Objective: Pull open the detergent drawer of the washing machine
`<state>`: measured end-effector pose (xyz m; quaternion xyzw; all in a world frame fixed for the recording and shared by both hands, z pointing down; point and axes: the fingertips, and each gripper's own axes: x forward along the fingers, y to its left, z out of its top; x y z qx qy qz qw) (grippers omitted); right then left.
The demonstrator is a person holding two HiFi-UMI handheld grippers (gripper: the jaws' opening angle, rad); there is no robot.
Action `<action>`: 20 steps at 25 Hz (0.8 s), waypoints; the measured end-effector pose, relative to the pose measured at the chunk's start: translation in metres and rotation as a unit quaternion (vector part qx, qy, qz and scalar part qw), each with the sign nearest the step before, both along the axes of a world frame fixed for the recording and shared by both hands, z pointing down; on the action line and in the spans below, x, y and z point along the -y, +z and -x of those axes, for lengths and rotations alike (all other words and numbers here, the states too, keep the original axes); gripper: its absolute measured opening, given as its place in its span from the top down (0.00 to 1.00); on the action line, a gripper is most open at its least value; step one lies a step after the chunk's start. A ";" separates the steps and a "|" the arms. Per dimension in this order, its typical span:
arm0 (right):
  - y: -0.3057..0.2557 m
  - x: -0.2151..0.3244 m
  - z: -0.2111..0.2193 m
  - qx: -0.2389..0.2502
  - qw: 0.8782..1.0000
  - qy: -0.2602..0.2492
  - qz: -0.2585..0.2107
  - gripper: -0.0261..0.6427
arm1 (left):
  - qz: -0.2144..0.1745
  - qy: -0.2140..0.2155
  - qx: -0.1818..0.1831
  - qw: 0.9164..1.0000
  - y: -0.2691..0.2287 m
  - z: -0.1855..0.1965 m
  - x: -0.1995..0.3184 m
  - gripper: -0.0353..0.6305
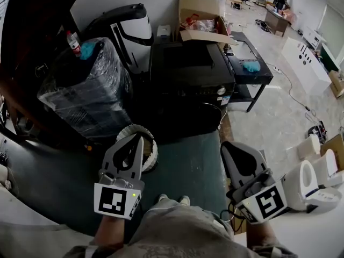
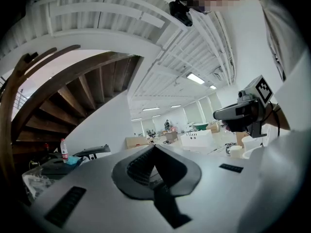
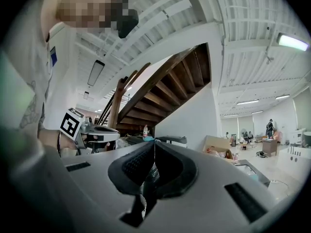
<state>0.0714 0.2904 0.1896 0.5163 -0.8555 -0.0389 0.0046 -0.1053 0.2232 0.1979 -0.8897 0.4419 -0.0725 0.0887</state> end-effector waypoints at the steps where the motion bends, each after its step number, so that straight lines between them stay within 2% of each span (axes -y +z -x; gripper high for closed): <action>1: 0.001 0.000 -0.001 0.001 1.000 0.000 0.003 0.92 | -0.009 0.004 0.000 1.000 -0.002 -0.001 0.000 0.92; 4: 0.007 0.001 -0.003 0.003 1.000 0.001 0.016 0.92 | -0.013 0.006 -0.018 1.000 -0.005 -0.002 0.002 0.90; 6: 0.009 0.002 -0.003 0.004 1.000 -0.001 0.020 0.92 | -0.005 0.004 -0.027 1.000 -0.003 -0.003 0.006 0.48; 8: 0.011 0.004 -0.002 0.002 1.000 -0.002 0.023 0.92 | -0.008 -0.003 -0.027 1.000 -0.002 -0.002 0.010 0.38; 12: 0.012 0.012 -0.004 -0.001 1.000 0.001 0.027 0.92 | -0.014 -0.011 -0.028 0.999 -0.003 0.001 0.021 0.35; 20: 0.023 0.045 -0.010 -0.008 0.999 0.008 0.041 0.92 | 0.011 -0.002 -0.047 0.999 0.012 -0.005 0.060 0.35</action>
